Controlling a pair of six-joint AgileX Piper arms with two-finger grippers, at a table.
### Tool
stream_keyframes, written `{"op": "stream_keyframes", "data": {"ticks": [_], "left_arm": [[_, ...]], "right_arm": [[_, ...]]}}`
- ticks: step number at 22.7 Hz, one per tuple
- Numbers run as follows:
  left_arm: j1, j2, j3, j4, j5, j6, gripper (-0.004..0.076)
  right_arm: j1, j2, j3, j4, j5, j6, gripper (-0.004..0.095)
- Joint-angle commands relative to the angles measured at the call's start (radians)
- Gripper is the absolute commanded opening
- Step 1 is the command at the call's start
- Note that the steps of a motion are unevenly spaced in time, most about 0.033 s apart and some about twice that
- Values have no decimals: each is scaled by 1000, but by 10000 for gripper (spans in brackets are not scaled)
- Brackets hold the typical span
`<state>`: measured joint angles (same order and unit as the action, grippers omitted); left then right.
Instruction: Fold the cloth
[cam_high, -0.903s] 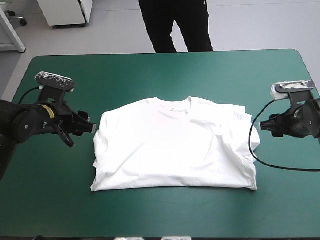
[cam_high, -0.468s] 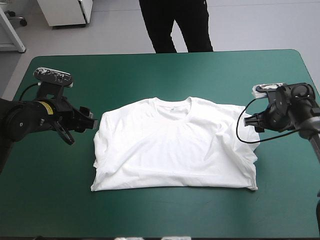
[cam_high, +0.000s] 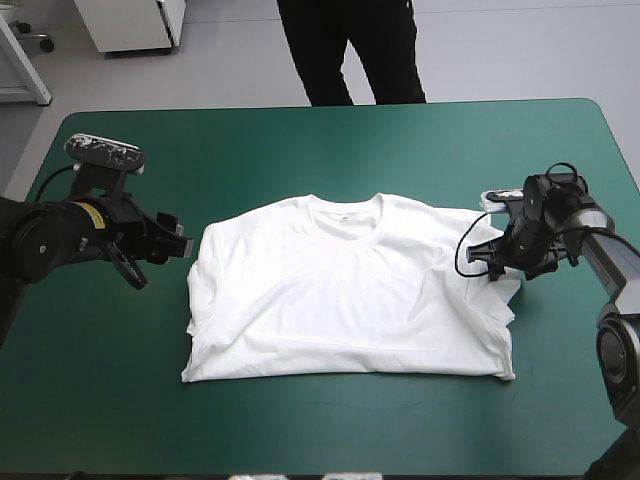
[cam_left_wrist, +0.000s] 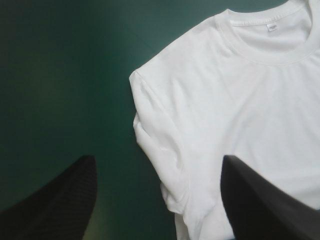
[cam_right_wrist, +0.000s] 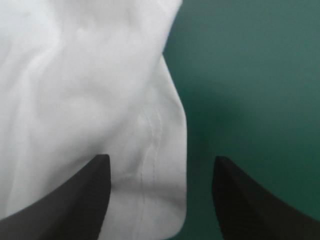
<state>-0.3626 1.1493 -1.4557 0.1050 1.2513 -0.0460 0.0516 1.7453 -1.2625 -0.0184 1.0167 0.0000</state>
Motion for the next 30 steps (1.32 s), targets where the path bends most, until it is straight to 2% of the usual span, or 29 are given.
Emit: {"op": "stream_keyframes", "data": {"ticks": [1,6,8,9,11,16,19,21,25,30], "left_arm": [[-6,-18,-30,20,36,-10,507],[-6,-18,-30,20,36,-10,507],[-6,-24,-30,20,36,-10,507],[-6,-33,-30,23,36,-10,506],[-6,-49,-30,24,36,-14,506],[-6,-86,-30,24,36,-9,501],[-6,-105,-30,22,36,-13,496],[-6,-106,-30,16,36,-13,496],[-6,-106,-30,-5,36,-13,496],[-6,-106,-30,-11,36,-12,496]], "right_arm": [[-28,-10,-29,27,-13,-32,483],[-34,21,-29,24,-18,-32,323],[-41,32,-29,24,-21,-28,214],[-50,41,-29,29,-16,-26,96],[-50,35,-33,26,-16,-26,-13],[-50,-10,-78,63,46,-28,-13],[-35,-79,-107,161,62,-85,-13],[13,-88,-110,209,71,-105,-13],[145,-59,-110,202,7,-105,-13],[201,15,-110,207,-21,-105,-10]]}}
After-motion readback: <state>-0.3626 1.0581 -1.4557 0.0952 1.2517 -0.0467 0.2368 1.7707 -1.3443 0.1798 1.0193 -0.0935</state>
